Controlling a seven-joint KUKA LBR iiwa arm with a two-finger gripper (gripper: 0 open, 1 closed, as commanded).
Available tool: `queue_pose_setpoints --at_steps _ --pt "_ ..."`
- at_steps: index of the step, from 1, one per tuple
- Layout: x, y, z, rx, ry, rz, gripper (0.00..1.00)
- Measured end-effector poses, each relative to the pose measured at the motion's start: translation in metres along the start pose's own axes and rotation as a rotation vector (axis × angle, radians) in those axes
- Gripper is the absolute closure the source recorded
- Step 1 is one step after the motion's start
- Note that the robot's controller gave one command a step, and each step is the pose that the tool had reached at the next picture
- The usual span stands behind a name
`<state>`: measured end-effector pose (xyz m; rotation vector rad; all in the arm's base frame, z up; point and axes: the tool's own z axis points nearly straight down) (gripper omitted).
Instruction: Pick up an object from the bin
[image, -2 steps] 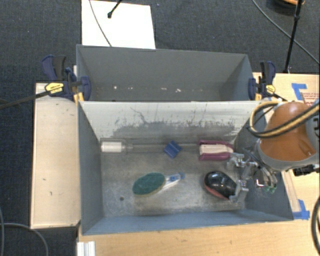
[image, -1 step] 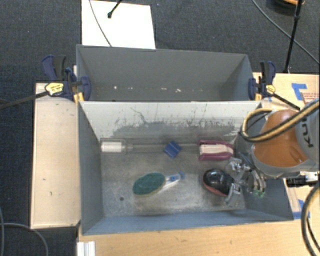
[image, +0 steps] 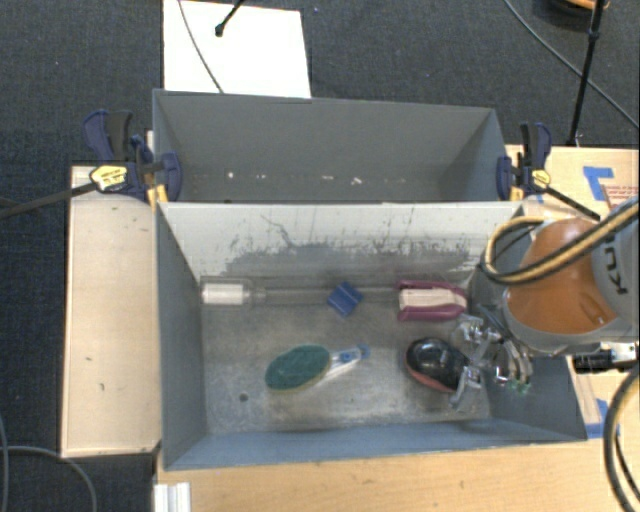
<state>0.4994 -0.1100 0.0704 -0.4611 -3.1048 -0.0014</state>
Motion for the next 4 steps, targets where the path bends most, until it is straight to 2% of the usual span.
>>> queue_pose_setpoints --at_steps 1,2,3,4 --pt "0.000 0.000 0.000 0.000 0.001 -0.003 1.00" --pt "-0.001 0.000 -0.046 0.000 -0.009 -0.013 1.00" --pt "-0.002 0.000 -0.054 0.000 -0.008 -0.020 1.00" --pt "-0.003 0.000 -0.109 -0.001 -0.010 -0.028 1.00"
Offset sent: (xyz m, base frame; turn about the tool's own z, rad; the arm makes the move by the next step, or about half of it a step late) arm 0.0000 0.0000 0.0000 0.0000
